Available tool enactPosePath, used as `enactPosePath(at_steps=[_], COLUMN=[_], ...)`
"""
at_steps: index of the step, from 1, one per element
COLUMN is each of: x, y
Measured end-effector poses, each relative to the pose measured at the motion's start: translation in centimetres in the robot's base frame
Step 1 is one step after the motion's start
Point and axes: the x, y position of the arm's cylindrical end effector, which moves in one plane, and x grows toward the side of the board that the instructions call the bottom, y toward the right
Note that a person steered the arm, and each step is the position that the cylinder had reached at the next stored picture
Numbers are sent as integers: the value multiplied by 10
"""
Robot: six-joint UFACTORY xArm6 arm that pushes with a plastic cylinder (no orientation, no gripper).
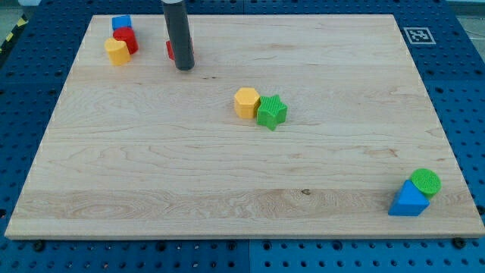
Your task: Push the red star closer to the yellow heart
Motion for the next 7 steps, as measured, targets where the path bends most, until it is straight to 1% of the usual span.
enactPosePath(at_steps=[1, 2, 3, 4, 5, 6, 7], x=[0, -16, -28, -28, -34, -57, -62], y=[32, 70, 69, 37, 24, 24, 5])
